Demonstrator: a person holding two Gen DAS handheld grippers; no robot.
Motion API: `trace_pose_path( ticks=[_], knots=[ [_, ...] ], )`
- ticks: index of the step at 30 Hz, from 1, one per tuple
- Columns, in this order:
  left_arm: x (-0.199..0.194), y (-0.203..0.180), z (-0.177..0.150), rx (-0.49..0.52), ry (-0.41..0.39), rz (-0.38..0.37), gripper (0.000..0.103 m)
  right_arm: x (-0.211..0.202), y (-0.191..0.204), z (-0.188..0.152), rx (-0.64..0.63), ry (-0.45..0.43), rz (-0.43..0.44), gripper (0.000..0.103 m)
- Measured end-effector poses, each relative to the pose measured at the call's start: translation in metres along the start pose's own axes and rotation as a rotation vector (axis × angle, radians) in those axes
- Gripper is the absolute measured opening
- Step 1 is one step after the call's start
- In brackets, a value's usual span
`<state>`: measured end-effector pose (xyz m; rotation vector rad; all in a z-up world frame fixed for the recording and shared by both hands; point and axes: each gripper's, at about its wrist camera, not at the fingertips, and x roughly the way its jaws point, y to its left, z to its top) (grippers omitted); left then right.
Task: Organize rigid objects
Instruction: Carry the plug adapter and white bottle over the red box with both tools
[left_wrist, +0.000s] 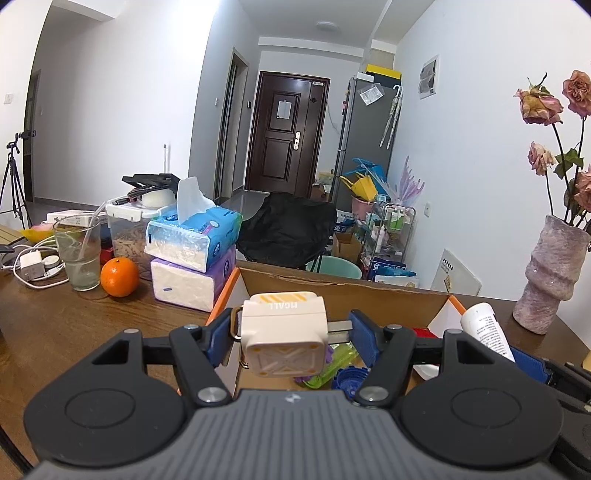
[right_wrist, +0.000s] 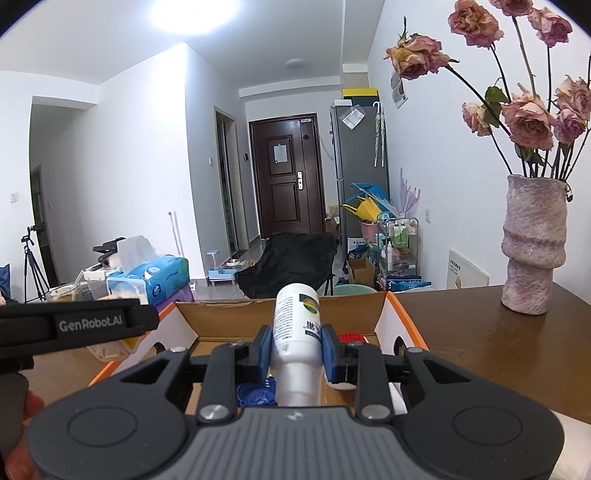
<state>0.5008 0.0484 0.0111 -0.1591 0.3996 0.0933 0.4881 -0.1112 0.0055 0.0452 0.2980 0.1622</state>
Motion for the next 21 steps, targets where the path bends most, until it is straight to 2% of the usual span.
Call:
trace_pose_path(
  ticks=[21],
  knots=[
    [0.057, -0.002, 0.010, 0.035, 0.049, 0.009, 0.068, 0.063, 0.005, 0.007, -0.004, 0.084, -0.020, 0.027]
  ],
)
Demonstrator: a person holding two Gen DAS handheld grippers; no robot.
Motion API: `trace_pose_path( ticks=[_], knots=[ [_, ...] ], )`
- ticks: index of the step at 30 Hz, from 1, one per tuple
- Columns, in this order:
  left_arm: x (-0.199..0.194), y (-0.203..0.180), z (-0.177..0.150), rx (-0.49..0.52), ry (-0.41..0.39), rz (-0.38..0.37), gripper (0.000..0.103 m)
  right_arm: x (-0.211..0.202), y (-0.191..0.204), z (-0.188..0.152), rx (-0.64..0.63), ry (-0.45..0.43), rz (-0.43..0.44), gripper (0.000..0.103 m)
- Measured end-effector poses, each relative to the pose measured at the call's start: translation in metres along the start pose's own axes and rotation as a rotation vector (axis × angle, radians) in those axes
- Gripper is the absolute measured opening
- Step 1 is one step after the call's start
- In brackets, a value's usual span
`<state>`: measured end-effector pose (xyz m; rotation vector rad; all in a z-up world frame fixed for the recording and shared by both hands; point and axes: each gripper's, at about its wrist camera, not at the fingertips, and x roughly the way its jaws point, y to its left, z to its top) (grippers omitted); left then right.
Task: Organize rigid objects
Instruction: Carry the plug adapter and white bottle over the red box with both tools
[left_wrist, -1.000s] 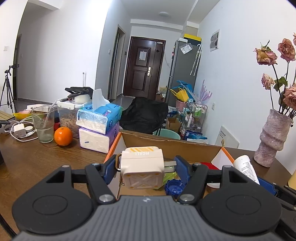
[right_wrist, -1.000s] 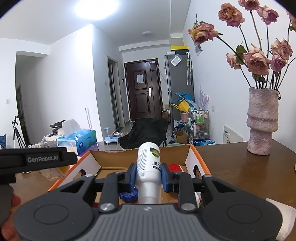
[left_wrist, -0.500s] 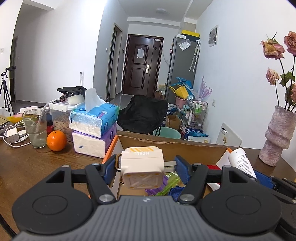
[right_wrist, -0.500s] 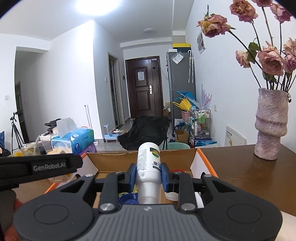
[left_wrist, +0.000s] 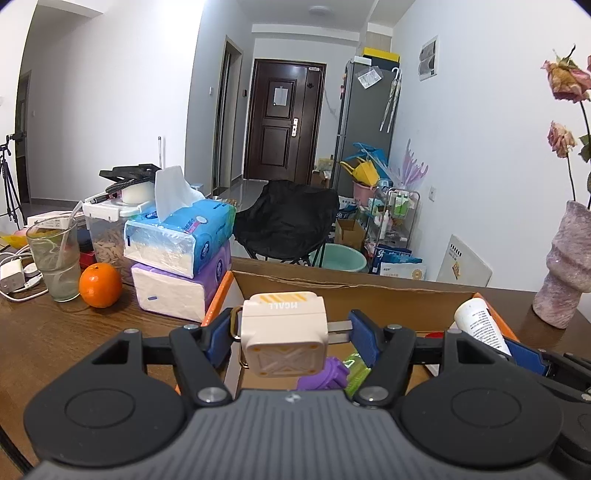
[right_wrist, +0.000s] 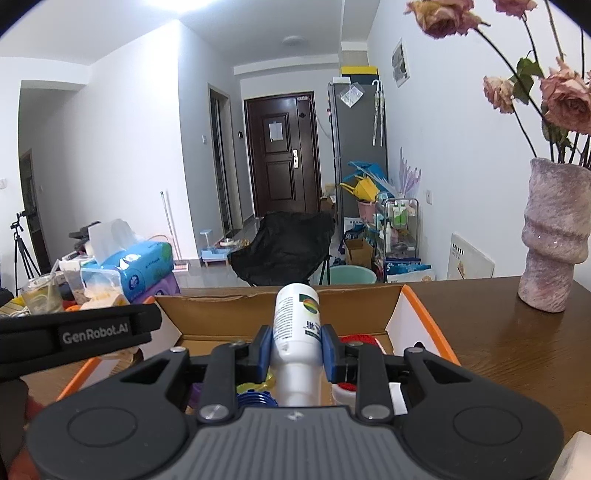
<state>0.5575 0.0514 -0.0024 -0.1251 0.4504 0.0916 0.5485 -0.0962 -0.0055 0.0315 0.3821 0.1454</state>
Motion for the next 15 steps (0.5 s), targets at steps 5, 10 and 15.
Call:
trace_pose_path(
  ticks=[5, 10, 15],
  knots=[
    [0.014, -0.001, -0.001, 0.028, 0.023, 0.008, 0.068, 0.015, 0.001, -0.005, -0.011, 0.037, 0.007, 0.027],
    [0.021, 0.002, -0.002, 0.039, 0.028, 0.015, 0.068, 0.023, 0.001, -0.009, -0.011, 0.052, 0.010, 0.027],
    [0.026, 0.001, -0.003, 0.048, 0.045, 0.019, 0.068, 0.026, 0.002, -0.013, -0.019, 0.053, 0.012, 0.027]
  ],
)
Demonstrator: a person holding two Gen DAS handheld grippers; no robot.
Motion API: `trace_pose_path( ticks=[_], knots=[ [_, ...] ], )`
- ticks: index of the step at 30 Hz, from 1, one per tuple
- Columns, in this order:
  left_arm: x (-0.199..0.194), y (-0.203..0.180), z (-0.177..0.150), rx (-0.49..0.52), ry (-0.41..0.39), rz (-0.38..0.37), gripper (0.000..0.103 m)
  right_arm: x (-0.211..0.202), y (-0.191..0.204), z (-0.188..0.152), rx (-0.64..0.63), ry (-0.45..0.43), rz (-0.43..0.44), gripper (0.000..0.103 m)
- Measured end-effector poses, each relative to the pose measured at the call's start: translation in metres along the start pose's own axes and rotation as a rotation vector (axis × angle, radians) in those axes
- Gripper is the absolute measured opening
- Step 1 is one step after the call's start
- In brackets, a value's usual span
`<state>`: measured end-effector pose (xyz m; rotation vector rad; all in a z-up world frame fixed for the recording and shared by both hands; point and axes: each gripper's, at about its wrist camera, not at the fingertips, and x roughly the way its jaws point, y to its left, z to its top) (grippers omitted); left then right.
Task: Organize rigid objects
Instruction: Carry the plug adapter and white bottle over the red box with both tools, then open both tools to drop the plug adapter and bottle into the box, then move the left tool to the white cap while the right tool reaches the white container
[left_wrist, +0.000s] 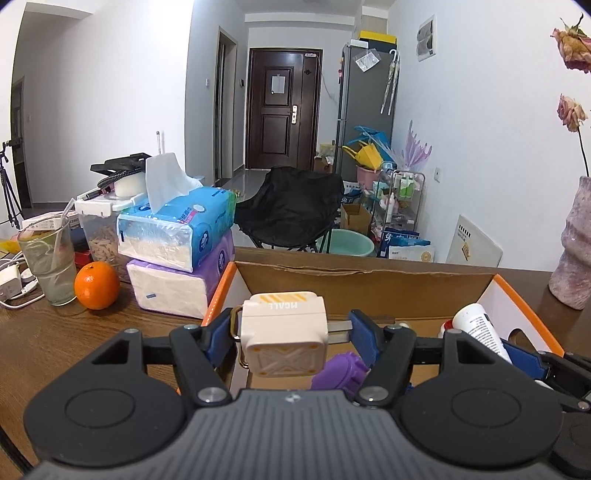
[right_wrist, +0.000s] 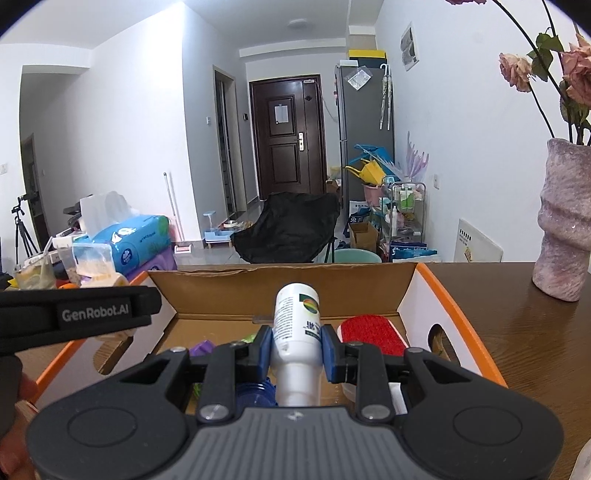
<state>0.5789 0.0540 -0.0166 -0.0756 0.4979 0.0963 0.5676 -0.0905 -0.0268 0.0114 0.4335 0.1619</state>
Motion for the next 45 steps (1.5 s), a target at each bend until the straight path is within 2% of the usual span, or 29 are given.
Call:
trace_pose_path(
  ticks=[3, 4, 5, 6, 7, 8, 9, 10, 11, 12, 19, 26, 45],
  knots=[
    [0.000, 0.000, 0.000, 0.006, 0.010, 0.001, 0.068, 0.000, -0.001, 0.001, 0.002, 0.006, -0.004, 0.027],
    [-0.001, 0.000, 0.000, 0.004, 0.006, 0.003, 0.071, 0.001, -0.001, 0.002, 0.003, 0.016, -0.002, 0.028],
    [-0.002, 0.001, 0.001, 0.003, 0.000, 0.002, 0.080, 0.002, -0.001, 0.003, 0.006, 0.024, -0.003, 0.028],
    [-0.004, 0.002, 0.002, 0.001, -0.010, 0.004, 0.085, 0.001, -0.001, 0.003, 0.009, 0.023, -0.010, 0.032],
    [-0.008, 0.003, 0.002, -0.002, -0.027, 0.016, 0.095, 0.001, 0.000, 0.003, 0.007, 0.024, -0.023, 0.047],
    [-0.010, 0.003, 0.003, -0.004, -0.041, 0.031, 0.103, -0.001, 0.000, 0.003, 0.007, 0.021, -0.037, 0.068],
    [-0.013, 0.004, 0.004, -0.005, -0.060, 0.048, 0.103, -0.003, 0.000, 0.003, 0.007, 0.010, -0.048, 0.077],
    [-0.014, 0.004, 0.005, -0.003, -0.064, 0.054, 0.103, -0.005, 0.001, 0.003, 0.004, -0.004, -0.059, 0.093],
    [-0.014, 0.005, 0.006, -0.006, -0.062, 0.056, 0.103, -0.007, 0.001, 0.003, 0.001, -0.018, -0.067, 0.101],
    [-0.014, 0.006, 0.006, -0.013, -0.058, 0.060, 0.103, -0.009, 0.001, 0.003, 0.002, -0.032, -0.072, 0.102],
    [-0.009, 0.009, 0.008, -0.022, -0.034, 0.078, 0.103, -0.008, 0.001, 0.004, 0.006, -0.025, -0.076, 0.103],
    [-0.018, 0.010, 0.009, -0.035, -0.047, 0.078, 0.103, -0.016, 0.000, 0.007, 0.014, -0.034, -0.077, 0.103],
    [-0.083, 0.018, -0.012, 0.007, -0.122, 0.090, 0.103, -0.085, -0.022, -0.011, 0.000, -0.103, -0.120, 0.103]
  ],
)
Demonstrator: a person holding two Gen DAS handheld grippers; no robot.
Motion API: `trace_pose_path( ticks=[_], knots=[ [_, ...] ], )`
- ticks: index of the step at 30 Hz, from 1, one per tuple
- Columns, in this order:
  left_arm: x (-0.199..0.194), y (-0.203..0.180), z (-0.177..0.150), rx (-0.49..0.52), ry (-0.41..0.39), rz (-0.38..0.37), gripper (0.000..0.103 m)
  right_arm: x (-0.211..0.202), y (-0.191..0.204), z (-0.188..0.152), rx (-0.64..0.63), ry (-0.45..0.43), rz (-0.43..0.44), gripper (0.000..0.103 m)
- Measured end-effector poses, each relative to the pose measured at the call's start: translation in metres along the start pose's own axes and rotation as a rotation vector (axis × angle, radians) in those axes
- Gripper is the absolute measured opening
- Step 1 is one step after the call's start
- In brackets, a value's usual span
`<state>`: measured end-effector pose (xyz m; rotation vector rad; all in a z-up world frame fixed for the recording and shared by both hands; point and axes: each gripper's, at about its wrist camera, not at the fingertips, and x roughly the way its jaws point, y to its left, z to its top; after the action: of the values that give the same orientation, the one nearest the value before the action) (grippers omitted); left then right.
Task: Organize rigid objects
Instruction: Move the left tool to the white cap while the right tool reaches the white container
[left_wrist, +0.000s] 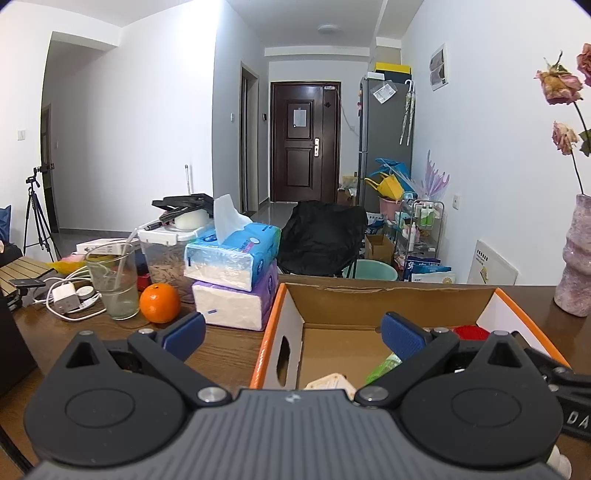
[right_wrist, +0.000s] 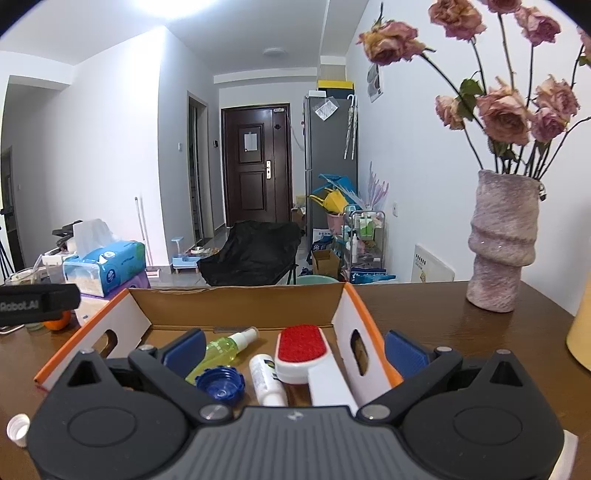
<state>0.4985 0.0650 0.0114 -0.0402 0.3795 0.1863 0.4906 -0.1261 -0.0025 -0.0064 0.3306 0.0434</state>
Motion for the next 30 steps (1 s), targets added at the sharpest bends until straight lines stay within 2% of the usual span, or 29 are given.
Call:
trace_pose_path(
  ticks=[16, 30],
  knots=[
    [-0.058, 0.020, -0.035, 0.005, -0.018, 0.000, 0.103, -0.064, -0.015, -0.021, -0.049, -0.037, -0.017, 0.103],
    [-0.086, 0.036, -0.068, -0.016, 0.027, 0.027, 0.103, -0.107, -0.028, -0.048, -0.106, -0.026, -0.036, 0.103]
  ],
)
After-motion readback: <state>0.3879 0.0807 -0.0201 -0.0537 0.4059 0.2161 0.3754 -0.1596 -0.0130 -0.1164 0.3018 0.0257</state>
